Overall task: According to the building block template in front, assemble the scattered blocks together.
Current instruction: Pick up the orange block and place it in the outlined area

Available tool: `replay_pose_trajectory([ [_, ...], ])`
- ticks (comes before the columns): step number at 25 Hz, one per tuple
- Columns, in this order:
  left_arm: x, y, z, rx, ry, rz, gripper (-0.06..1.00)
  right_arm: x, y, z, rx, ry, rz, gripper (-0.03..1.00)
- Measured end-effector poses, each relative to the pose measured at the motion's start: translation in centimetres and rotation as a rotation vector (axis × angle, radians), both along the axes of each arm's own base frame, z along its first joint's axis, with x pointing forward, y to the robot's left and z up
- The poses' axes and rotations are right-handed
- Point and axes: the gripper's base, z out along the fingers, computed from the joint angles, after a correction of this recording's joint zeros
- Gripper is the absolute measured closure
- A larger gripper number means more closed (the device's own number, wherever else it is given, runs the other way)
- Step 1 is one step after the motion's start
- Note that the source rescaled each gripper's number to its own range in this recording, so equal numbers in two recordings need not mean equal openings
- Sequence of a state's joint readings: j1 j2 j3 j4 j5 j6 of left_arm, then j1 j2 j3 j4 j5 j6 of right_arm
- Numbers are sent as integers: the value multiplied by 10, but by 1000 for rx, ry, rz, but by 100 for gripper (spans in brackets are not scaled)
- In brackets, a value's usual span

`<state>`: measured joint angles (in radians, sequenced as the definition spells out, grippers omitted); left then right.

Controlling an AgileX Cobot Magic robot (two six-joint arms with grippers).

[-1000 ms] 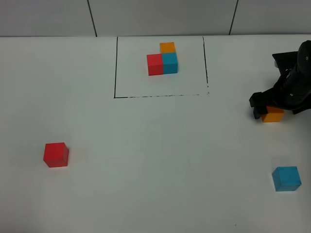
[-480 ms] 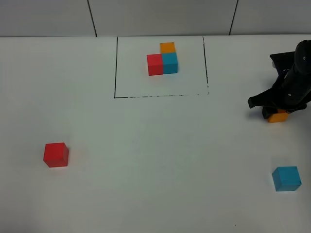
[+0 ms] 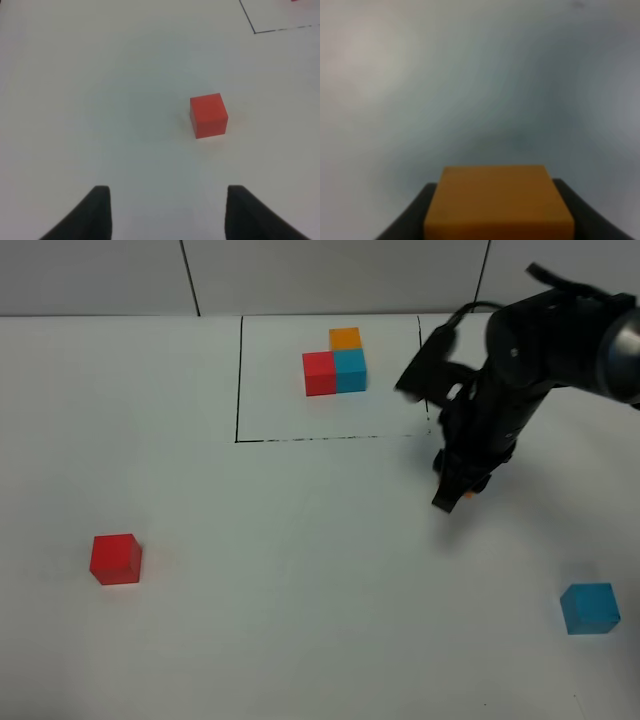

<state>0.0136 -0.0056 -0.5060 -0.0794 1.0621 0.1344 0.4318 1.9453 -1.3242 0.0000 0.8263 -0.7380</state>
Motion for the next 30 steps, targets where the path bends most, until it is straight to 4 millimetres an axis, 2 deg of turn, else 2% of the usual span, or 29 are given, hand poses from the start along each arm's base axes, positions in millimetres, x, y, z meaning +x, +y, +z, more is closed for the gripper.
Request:
replay_pose_trajectory([
  [3,0,0,0,0,0,0,80,-14,32,-3,7,18,293,94],
  [7,0,0,0,0,0,0,80,-8,58,-4,6,18,426,94],
  [15,0,0,0,0,0,0,80,31,81,-17,-24,73,450,94],
  [22,0,0,0,0,0,0,80,53,98,-30,7,82,429,94],
  [30,0,0,0,0,0,0,80,70,91,-45,20,81,374,94],
])
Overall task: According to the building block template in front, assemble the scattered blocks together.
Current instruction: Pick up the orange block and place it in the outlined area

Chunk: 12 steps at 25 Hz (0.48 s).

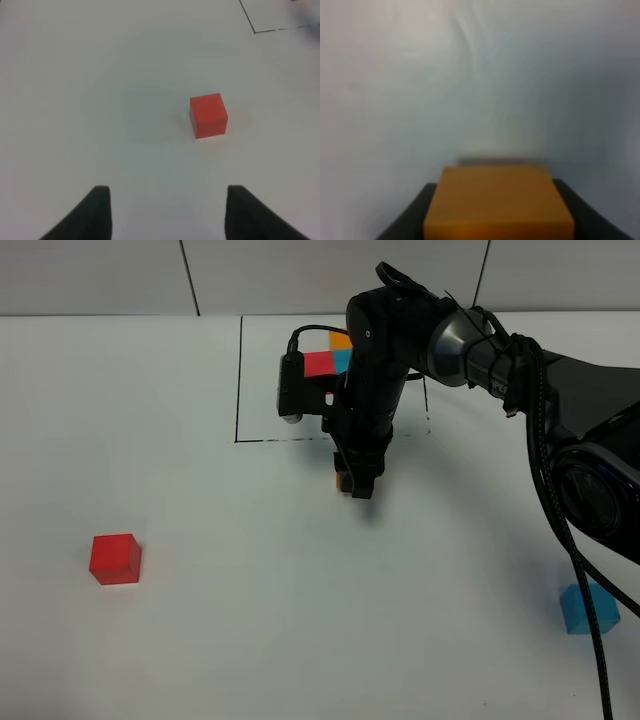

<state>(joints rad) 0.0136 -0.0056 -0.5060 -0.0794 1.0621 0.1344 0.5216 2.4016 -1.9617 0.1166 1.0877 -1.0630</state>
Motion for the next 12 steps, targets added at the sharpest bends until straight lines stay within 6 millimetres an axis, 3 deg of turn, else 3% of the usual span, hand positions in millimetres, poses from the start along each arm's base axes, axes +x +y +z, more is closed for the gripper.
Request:
replay_pose_trajectory([
  [12,0,0,0,0,0,0,80,7,-8,-13,-10,9,2,94],
])
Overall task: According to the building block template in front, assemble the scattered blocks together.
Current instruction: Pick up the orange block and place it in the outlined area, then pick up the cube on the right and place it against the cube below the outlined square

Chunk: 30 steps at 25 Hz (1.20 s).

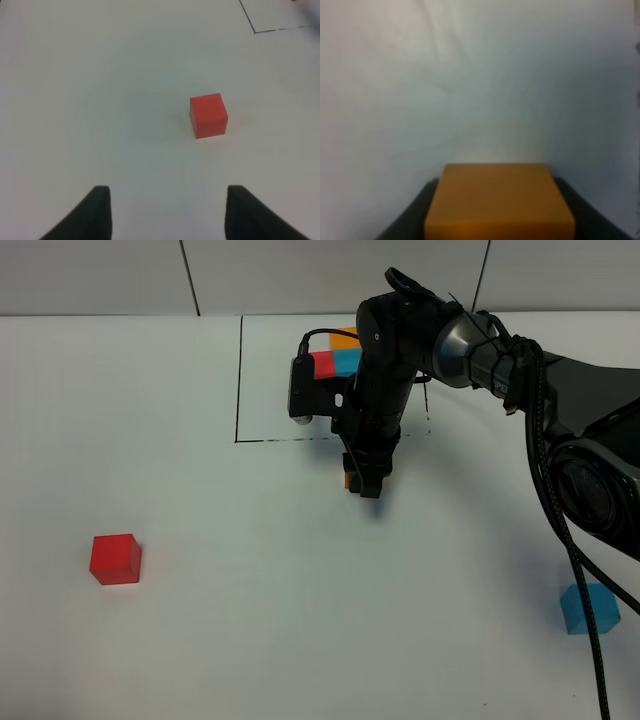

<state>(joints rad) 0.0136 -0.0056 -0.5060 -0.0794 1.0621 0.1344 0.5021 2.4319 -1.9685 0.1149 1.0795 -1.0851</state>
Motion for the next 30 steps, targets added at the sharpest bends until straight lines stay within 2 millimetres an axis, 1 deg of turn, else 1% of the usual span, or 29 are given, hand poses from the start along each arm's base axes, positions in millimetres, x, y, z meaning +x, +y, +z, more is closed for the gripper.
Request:
replay_pose_trajectory([
  [17,0,0,0,0,0,0,80,1,1,0,5,-16,10,94],
  [19,0,0,0,0,0,0,80,2,0,0,3,-22,11,92],
  [20,0,0,0,0,0,0,80,2,0,0,3,-25,12,84],
  [21,0,0,0,0,0,0,80,3,0,0,2,-29,12,72],
  [23,0,0,0,0,0,0,80,3,0,1,3,-40,13,44],
  [24,0,0,0,0,0,0,80,4,0,3,5,-49,14,29],
  [25,0,0,0,0,0,0,80,4,0,6,6,-57,14,16],
  [26,0,0,0,0,0,0,80,4,0,12,7,-70,10,8],
  [27,0,0,0,0,0,0,80,4,-1,17,9,-80,1,4],
  [30,0,0,0,0,0,0,80,3,-4,47,20,-115,-92,-2],
])
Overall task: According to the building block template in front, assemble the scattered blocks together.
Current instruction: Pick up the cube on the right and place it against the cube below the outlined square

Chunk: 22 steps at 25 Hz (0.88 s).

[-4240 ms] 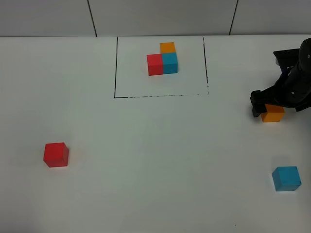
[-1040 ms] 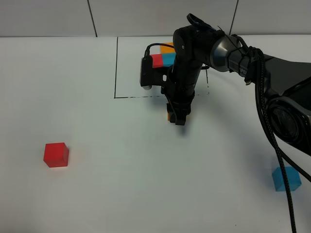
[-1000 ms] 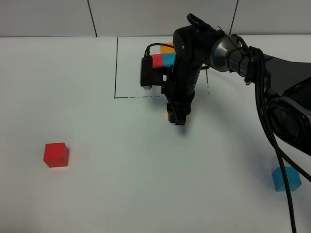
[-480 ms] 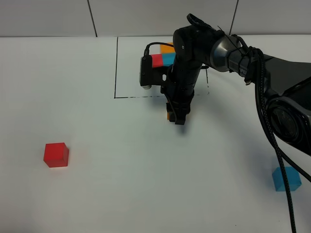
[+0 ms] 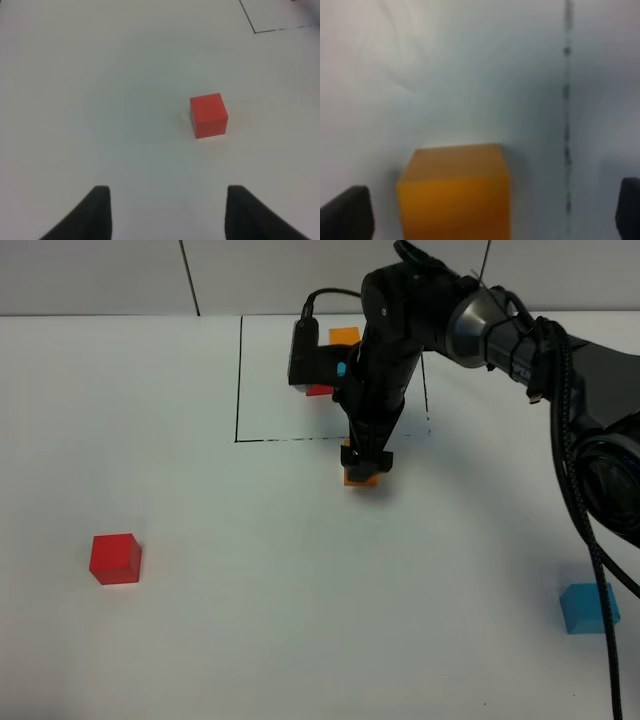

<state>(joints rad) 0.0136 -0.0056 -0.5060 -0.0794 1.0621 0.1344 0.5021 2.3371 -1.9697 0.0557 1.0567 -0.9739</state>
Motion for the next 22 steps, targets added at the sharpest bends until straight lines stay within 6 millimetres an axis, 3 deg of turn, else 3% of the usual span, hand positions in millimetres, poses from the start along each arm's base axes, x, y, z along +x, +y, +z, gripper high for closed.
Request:
replay_pose_trajectory([
  [6,0,0,0,0,0,0,80,-8,-25,57,34,-3,-365,-3],
  [9,0,0,0,0,0,0,80,-15,-54,61,53,29,-562,-3],
  [12,0,0,0,0,0,0,80,-36,-84,55,50,54,-706,-3],
  [19,0,0,0,1,0,-1,80,-127,-152,59,99,41,-1005,-3],
  [22,0,0,0,1,0,-1,80,-167,-171,56,134,11,-1085,-3],
])
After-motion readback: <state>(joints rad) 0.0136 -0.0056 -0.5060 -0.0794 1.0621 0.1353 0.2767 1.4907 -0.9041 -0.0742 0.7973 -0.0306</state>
